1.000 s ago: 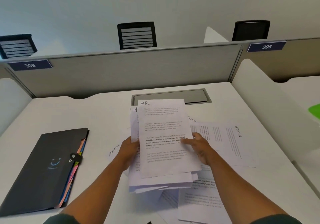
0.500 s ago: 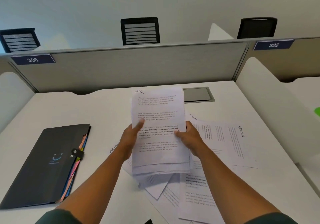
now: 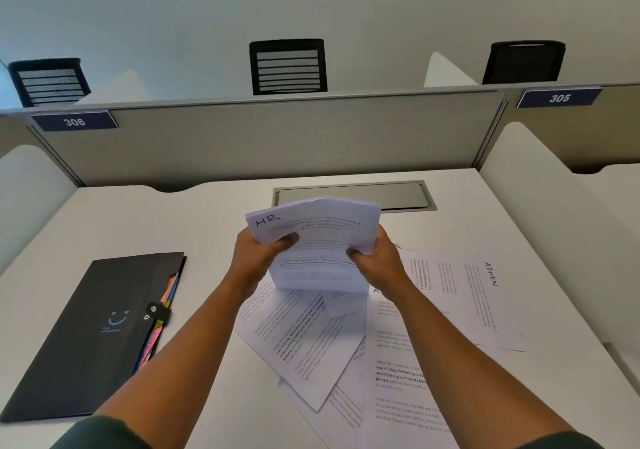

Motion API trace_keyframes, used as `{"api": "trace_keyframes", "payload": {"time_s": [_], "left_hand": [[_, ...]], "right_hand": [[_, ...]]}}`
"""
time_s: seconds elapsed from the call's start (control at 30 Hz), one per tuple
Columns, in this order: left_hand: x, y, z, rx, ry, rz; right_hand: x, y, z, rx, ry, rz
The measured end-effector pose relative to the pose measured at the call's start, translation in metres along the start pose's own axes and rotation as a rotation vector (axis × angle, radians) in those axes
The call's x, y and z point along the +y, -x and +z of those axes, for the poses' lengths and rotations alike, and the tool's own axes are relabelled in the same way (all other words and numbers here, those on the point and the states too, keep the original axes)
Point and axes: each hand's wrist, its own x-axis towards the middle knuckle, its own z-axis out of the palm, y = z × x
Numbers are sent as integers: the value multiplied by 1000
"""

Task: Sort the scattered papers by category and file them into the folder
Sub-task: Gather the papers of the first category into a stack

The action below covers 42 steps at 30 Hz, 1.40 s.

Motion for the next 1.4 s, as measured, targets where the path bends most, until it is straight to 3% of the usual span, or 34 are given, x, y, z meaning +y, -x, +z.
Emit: {"api": "trace_keyframes", "payload": {"time_s": [0.33,0.53,0.77,1.03,1.4], "left_hand": [[-1,2,4,81,6,-1],[-23,12,-3,27,-20,-121],[-25,24,0,116,7,-27],[-48,42,-7,126,-71,-108],[-36,45,-55,237,-115,-64]], "right_hand": [[2,-1,4,-22,18,9],[21,4,3,-184,155,173],[22,3,7,-107,183,95],[30,12,10,-184,285,76],[-3,14,43,-272,146,66]]}}
